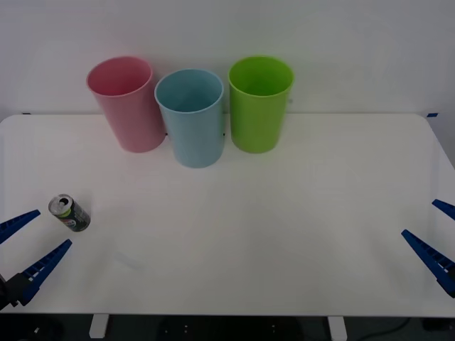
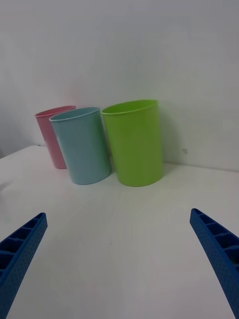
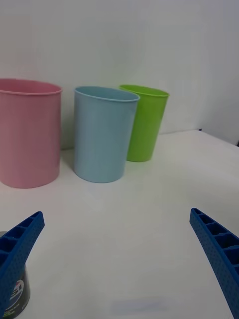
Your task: Grasp the object on the table and drop it into the matching bin: aluminum can to the light blue bin, PET bottle to the pink bin.
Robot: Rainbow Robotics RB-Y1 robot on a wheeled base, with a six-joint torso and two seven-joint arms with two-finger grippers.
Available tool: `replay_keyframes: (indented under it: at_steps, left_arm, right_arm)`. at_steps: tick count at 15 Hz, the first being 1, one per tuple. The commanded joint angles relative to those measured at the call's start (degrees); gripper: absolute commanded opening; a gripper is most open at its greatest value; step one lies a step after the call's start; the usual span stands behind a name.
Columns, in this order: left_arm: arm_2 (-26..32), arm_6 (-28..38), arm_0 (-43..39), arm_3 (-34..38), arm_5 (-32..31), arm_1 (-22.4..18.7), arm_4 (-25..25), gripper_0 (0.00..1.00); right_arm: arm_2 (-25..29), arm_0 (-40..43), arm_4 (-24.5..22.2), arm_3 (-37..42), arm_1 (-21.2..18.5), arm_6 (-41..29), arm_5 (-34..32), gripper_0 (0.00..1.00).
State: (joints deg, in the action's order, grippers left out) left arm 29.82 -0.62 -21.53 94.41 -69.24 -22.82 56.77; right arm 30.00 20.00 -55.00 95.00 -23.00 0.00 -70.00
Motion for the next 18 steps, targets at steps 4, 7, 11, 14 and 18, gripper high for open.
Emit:
replay_keyframes:
  at_steps: [4,7,11,14,18]
  left_arm:
    - [0.6,-3.2,-4.5,0.0,4.1,0.1,-0.7,1.00]
    - [-0.3,-8.8,-6.7,0.0,9.5,0.1,-1.5,1.00]
    - [-1.7,-12.3,-9.0,0.0,15.7,0.5,-1.6,1.00]
    - [-2.7,-14.1,-9.9,0.0,21.2,2.0,-1.7,1.00]
    - [-4.0,-17.8,-10.4,-0.2,25.2,3.5,-1.6,1.00]
  right_arm:
    - [0.0,0.0,0.0,0.0,0.0,0.0,0.0,1.00]
    - [0.0,0.0,0.0,0.0,0.0,0.0,0.0,1.00]
    - [0.0,0.0,0.0,0.0,0.0,0.0,0.0,1.00]
    - [0.0,0.0,0.0,0.0,0.0,0.0,0.0,1.00]
    - [0.0,0.0,0.0,0.0,0.0,0.0,0.0,1.00]
